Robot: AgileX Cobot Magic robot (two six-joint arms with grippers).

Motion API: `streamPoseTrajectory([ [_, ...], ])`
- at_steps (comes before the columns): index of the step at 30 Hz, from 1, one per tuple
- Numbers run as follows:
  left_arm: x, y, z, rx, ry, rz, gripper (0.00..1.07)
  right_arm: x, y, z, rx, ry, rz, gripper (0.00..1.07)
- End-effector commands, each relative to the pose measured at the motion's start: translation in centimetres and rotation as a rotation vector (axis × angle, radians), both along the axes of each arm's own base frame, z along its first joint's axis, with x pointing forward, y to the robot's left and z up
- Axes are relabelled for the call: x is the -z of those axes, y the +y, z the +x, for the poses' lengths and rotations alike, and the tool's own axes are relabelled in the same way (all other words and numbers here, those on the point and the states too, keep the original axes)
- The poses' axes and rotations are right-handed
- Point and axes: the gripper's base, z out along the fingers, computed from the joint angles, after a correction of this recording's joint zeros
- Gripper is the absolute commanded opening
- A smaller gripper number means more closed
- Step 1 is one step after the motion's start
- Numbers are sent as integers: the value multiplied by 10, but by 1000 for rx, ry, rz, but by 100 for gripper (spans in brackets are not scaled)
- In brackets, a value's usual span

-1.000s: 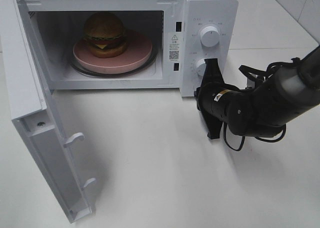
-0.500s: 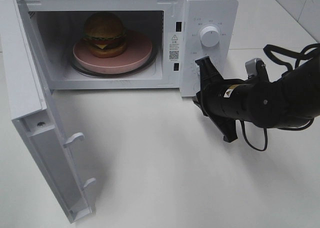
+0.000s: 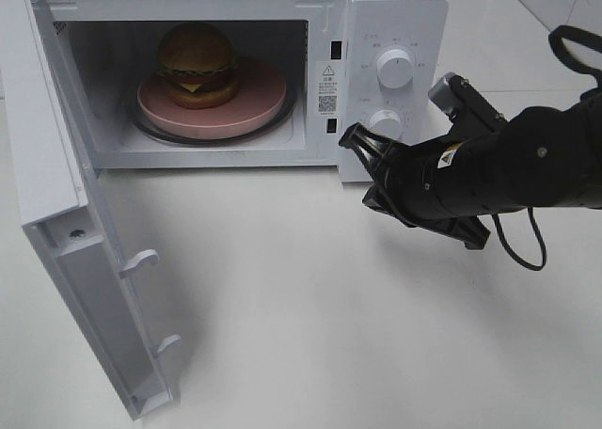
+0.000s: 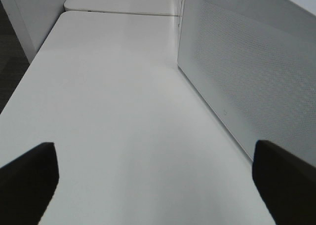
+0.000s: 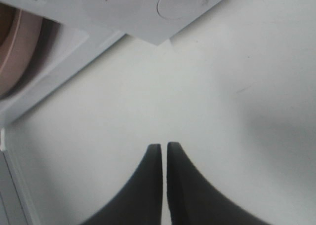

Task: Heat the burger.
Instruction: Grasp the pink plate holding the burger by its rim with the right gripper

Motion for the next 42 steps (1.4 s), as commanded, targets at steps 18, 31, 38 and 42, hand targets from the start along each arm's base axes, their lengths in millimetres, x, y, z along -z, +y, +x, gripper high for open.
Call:
streamPoseTrajectory([
  [18, 1, 0, -1, -6, -3, -4, 100, -25, 5, -18, -709, 134, -385, 6],
  [31, 1, 0, -1, -6, -3, -4, 100, -58, 14, -10, -1317, -21, -613, 8],
  [38, 1, 0, -1, -6, -3, -4, 100, -67, 13, -3, -1600, -180, -798, 9],
  [42, 1, 0, -1, -6, -3, -4, 100, -67, 10, 0, -1782, -268, -933, 12],
])
